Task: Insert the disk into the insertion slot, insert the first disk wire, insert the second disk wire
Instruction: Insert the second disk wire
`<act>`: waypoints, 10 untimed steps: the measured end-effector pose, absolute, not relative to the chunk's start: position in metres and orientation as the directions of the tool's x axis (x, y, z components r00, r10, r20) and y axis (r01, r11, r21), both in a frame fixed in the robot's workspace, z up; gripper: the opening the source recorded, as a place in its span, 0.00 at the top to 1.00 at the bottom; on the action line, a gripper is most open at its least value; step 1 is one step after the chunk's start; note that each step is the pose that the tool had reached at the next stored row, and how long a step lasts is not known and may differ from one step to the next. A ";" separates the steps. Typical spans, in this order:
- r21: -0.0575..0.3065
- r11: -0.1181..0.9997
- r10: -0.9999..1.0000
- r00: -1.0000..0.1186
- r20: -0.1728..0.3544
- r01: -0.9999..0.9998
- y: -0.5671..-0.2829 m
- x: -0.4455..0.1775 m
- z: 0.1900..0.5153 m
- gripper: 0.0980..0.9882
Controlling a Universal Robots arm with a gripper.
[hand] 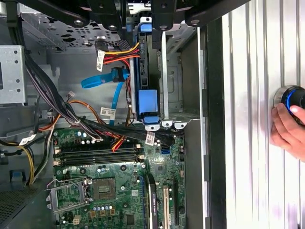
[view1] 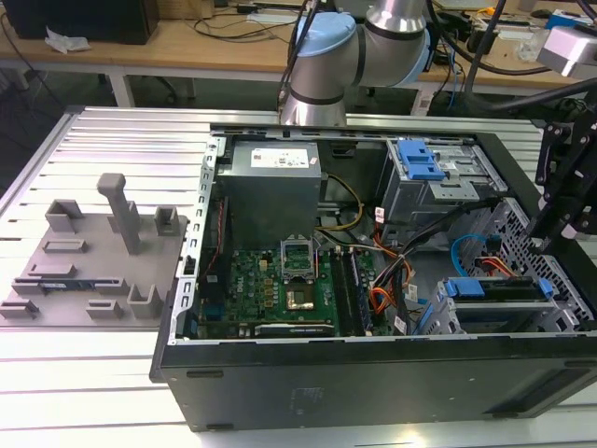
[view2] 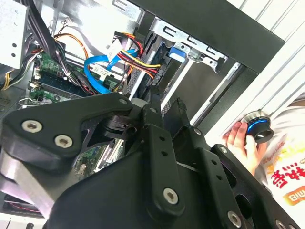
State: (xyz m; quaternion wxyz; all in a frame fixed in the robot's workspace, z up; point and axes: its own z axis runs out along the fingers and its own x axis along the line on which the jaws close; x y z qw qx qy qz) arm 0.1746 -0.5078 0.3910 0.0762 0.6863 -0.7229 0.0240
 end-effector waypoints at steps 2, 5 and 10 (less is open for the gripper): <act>0.070 0.057 -0.989 -0.046 0.143 -0.996 -0.508 0.175 0.391 0.77; 0.070 0.057 -0.989 -0.046 0.144 -0.996 -0.508 0.175 0.391 0.77; 0.070 0.057 -0.988 -0.046 0.149 -0.996 -0.494 0.175 0.391 0.77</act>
